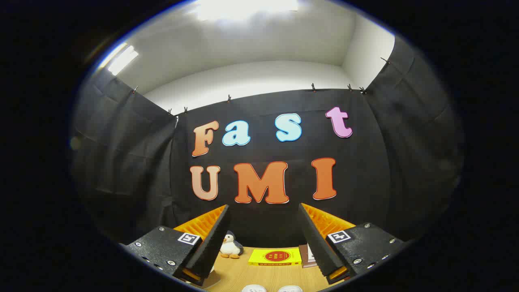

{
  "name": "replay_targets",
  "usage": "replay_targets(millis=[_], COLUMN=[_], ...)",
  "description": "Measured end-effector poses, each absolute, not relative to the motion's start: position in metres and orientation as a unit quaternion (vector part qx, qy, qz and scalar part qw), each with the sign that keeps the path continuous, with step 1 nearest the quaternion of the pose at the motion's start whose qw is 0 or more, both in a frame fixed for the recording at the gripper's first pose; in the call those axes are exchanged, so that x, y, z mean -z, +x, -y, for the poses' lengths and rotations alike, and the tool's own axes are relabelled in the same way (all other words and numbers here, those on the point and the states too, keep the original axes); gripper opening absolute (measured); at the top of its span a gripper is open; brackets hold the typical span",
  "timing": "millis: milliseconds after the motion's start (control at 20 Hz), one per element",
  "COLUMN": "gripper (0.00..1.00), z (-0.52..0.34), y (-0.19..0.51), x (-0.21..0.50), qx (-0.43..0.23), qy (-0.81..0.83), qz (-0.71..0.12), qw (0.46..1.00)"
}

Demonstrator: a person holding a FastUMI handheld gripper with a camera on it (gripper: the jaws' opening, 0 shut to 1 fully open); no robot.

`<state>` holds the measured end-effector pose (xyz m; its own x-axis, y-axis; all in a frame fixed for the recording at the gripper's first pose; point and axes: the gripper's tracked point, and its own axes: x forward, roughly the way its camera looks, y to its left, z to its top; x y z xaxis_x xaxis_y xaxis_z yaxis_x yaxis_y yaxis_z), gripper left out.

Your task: Open the storage box then place both shoes into the box .Put the left shoe in first, then the right shoe, with the right side of both shoes facing outward in a uniform manner.

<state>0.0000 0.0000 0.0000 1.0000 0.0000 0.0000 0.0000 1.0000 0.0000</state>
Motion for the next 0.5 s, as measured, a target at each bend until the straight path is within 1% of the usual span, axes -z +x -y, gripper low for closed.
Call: replay_targets(millis=[300,500], gripper=[0.98,0.98], z=[-0.009,-0.007], y=[0.008,0.013], x=[0.008,0.009], qx=[-0.013,-0.008], qy=[0.006,0.007], qz=[-0.017,-0.017], qw=[1.0,1.0])
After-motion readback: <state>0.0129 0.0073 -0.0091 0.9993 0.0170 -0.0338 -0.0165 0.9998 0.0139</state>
